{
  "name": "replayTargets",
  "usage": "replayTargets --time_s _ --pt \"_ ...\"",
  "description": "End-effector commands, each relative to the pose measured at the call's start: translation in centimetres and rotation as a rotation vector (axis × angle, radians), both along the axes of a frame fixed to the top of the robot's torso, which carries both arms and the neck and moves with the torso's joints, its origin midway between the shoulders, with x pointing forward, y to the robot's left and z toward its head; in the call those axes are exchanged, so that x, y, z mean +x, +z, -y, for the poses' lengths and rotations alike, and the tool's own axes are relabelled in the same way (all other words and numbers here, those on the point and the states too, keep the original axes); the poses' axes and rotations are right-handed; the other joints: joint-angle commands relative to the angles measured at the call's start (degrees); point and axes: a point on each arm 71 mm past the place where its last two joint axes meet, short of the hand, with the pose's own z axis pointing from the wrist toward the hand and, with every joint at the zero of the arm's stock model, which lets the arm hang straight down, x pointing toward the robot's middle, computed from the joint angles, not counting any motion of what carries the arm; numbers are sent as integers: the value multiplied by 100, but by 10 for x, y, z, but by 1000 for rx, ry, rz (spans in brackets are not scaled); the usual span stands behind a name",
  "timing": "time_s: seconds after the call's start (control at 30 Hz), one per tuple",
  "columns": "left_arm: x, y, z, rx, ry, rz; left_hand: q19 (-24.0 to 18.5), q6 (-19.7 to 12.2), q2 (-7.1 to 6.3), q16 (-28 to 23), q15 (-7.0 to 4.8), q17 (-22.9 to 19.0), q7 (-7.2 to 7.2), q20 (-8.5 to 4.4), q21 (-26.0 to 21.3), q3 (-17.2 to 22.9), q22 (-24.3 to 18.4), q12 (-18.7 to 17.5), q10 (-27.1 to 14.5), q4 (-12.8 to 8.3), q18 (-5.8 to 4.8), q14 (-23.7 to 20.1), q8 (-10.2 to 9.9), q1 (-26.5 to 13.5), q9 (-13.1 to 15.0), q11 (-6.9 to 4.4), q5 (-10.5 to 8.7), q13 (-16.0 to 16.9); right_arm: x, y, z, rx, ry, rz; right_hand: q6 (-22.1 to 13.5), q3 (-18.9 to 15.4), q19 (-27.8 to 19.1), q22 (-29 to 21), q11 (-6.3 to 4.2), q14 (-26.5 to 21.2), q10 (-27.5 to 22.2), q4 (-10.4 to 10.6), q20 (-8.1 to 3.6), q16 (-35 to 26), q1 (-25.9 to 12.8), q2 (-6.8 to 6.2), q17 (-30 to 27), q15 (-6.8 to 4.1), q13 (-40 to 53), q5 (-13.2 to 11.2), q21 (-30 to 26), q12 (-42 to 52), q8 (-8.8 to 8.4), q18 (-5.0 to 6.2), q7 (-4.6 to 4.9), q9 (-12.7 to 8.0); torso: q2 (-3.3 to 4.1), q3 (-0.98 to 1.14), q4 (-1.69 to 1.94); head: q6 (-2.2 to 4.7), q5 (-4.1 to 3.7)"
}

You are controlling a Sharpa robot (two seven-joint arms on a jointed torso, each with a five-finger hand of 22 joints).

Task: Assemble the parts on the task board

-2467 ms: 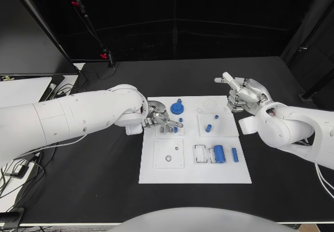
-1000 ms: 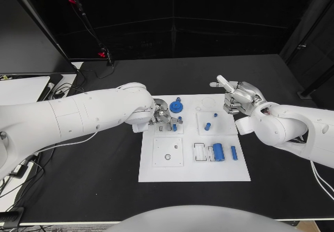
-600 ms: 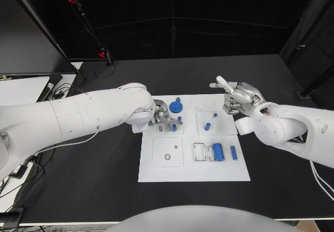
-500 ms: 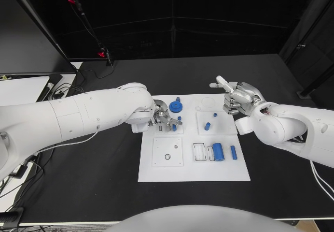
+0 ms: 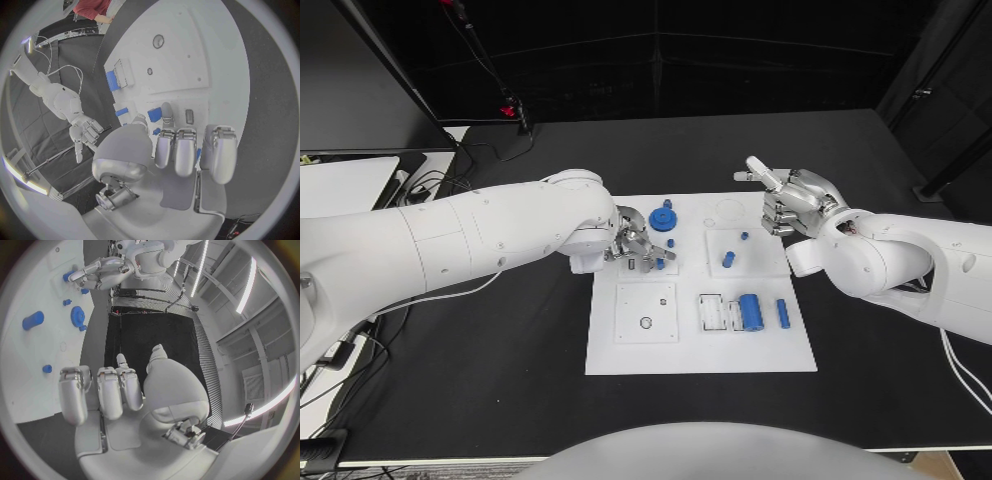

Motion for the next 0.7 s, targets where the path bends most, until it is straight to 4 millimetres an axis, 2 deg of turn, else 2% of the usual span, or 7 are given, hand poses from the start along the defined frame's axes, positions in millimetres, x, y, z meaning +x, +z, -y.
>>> replayTargets --time_s 0.03,0.23,0.53,0.7 --pt "-1 1 3 2 -22 -8 588 45 87 5 -39 1509 3 -34 18 -20 1509 20 609 1 -37 604 -44 27 26 -48 -7 1510 0 0 0 -4 -6 -4 -38 -35 617 1509 40 605 606 2 40 14 19 49 1509 2 1508 34 17 14 26 -40 4 0 0 3 5 -3 -10" --pt "0 1 5 -2 -24 -5 588 55 128 5 -44 1509 -2 -38 18 -13 1509 20 609 -6 -37 604 -80 88 62 -53 14 1510 1 -1 0 -6 -8 -9 -41 -40 617 1509 40 605 606 0 41 14 18 51 1509 3 1508 53 17 14 36 -40 4 0 3 -2 0 3 0" --pt "0 1 6 1 -26 -7 588 88 138 5 -55 1509 -14 -46 18 -19 1509 20 609 -8 -37 604 -133 240 141 -63 37 1510 1 -2 0 -9 -11 -14 -46 -43 617 1509 40 605 606 0 42 14 17 56 1509 4 1508 72 17 14 44 -40 4 0 2 3 -2 -11 2" --pt "0 0 6 3 -27 -10 588 101 200 5 -65 1509 -23 -56 18 -11 1509 20 609 1 -37 604 -210 378 231 -73 214 1510 1 -2 -1 -10 -9 -18 -53 -50 617 1509 41 605 606 4 43 14 5 65 1509 4 1508 87 17 14 53 -40 3 -1 2 2 -4 -20 -14"
